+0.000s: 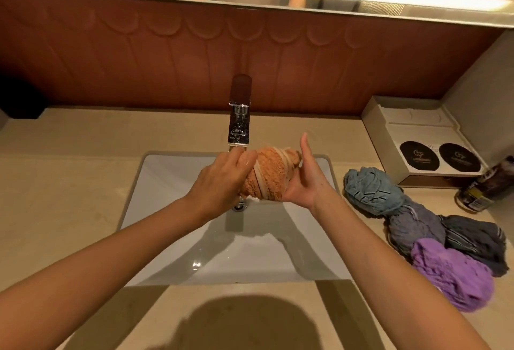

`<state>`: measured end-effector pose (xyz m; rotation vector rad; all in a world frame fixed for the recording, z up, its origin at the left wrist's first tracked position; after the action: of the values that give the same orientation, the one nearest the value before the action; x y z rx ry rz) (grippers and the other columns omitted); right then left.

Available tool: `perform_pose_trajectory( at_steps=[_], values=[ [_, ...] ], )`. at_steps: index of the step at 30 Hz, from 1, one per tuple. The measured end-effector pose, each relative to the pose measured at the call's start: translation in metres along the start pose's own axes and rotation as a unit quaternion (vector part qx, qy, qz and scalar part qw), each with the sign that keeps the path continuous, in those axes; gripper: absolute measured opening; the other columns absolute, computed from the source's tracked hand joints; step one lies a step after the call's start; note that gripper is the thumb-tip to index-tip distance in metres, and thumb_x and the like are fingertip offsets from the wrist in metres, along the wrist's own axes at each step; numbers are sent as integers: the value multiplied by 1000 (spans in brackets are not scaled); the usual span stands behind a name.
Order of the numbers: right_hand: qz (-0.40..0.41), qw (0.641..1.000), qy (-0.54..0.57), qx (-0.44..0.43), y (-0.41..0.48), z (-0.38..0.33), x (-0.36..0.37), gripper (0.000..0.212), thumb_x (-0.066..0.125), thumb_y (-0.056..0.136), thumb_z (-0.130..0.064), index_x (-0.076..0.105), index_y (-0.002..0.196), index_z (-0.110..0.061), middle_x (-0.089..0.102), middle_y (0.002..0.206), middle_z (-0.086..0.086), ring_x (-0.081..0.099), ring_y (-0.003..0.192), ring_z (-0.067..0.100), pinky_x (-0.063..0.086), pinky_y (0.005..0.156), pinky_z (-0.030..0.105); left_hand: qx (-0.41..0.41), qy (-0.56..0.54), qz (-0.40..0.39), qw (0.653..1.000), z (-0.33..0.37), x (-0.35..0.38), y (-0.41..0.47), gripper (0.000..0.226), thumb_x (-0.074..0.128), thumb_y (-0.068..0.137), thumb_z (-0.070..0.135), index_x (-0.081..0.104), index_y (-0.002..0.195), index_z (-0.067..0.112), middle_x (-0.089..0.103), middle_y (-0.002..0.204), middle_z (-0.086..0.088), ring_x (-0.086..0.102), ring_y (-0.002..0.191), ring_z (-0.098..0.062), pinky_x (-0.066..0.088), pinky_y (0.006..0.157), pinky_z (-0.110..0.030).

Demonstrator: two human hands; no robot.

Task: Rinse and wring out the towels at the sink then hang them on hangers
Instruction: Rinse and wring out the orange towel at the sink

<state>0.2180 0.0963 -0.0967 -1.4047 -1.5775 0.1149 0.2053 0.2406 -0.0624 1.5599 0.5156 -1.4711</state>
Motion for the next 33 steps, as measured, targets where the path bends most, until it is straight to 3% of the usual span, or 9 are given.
perform_pose_trajectory(
  at_steps=[2,6,9,15,18,21,25,29,33],
  values=[
    [21,999,-46,-5,-4,-4,-4,79,34,76,-80,71,95,-12,69,98,17,59,99,37,45,86,54,45,52,1,998,4,-1,-2,81,85,45,3,43,114,9,61,97,-16,60,73,-29,51,42,-32],
    [62,990,-127,7,0,1,-6,81,42,74,-76,62,115,-8,64,113,20,60,101,35,49,83,51,140,163,4,977,14,0,-3,61,75,54,4,44,107,8,63,90,-13,57,64,-24,40,38,-25],
    [55,994,-89,10,2,13,1,76,41,77,-75,65,105,-8,67,100,19,62,94,33,49,82,47,184,214,25,959,22,-3,-1,35,42,71,-4,43,104,8,62,86,-11,54,60,-21,32,38,-23],
    [48,999,-19,10,9,31,0,80,40,76,-78,67,107,-9,67,100,20,63,93,34,49,86,48,208,240,52,947,38,-14,5,48,2,91,-7,46,105,7,64,82,-9,53,56,-18,33,37,-22],
    [84,995,41,-19,17,33,-6,65,41,84,-69,67,107,-14,68,100,16,64,97,32,52,80,44,232,231,78,942,43,-11,5,38,18,92,0,40,123,1,64,107,-22,60,65,-23,44,42,-25],
    [157,983,70,-71,14,16,-11,58,43,89,-60,60,119,-14,64,113,15,59,107,34,48,90,45,138,166,47,975,26,-4,9,75,63,68,-6,29,135,-7,42,132,-38,63,92,-45,59,60,-41],
    [305,935,26,-181,-1,5,-8,41,60,84,-48,57,107,-14,64,100,8,63,92,29,53,81,40,-71,11,-71,995,17,7,10,90,76,72,9,22,143,-1,40,137,-31,57,108,-44,53,77,-46],
    [377,837,-238,-316,-22,-8,11,32,53,91,-41,64,87,-11,59,75,0,57,82,20,43,73,28,-180,-202,-147,951,9,27,1,64,71,72,25,39,126,11,62,108,-9,63,95,-27,45,69,-23],
    [293,724,-467,-415,-28,-18,33,38,52,94,-32,72,93,-1,70,80,10,59,76,22,34,64,26,-256,-371,-156,879,13,35,-12,50,75,63,8,50,106,15,60,81,6,56,62,-2,40,48,-7]
  ],
)
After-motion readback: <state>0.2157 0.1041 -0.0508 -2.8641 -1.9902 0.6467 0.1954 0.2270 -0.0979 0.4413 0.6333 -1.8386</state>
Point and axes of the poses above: each hand's wrist, its own y-axis towards the middle knuckle, its own x-axis out of the palm, z = x × y, the point moved 4 cm from there along y, towards the middle knuckle
